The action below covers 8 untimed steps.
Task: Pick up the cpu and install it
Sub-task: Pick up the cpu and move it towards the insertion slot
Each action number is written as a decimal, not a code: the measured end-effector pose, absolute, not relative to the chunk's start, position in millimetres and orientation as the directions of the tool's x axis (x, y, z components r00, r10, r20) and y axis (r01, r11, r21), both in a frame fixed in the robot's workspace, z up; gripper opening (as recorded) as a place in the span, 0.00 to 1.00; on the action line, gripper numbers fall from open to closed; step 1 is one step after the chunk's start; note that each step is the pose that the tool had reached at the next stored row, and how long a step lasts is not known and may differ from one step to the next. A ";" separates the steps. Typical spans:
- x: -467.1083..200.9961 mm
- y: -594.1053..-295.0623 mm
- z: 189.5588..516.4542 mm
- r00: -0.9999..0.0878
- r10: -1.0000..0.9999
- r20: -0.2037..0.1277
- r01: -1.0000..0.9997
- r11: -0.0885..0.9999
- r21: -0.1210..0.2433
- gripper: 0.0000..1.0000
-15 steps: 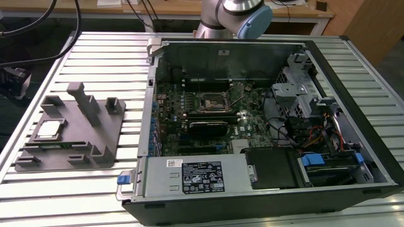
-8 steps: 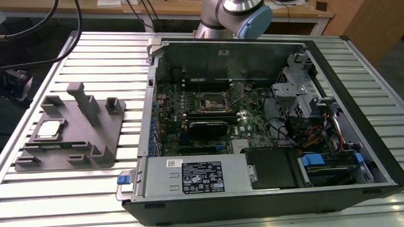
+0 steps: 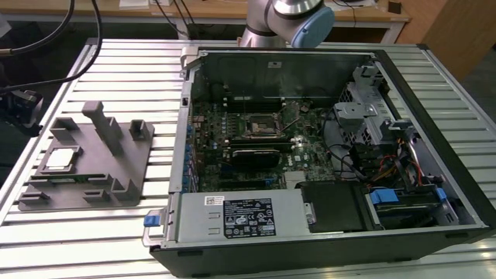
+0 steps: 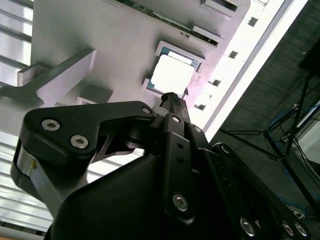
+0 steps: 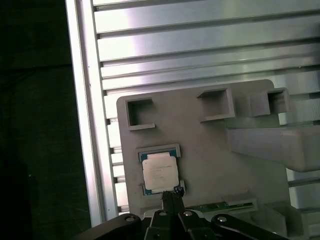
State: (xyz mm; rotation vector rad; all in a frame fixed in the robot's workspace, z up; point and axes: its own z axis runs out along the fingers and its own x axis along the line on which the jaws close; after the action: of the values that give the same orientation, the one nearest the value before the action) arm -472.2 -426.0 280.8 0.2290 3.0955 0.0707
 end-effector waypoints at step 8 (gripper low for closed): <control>-472.2 -426.0 271.3 -0.988 0.148 -0.033 0.146 0.988 0.048 0.11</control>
State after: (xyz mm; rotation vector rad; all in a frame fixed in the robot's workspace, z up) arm -472.2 -426.0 271.3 0.2289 3.0955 0.0707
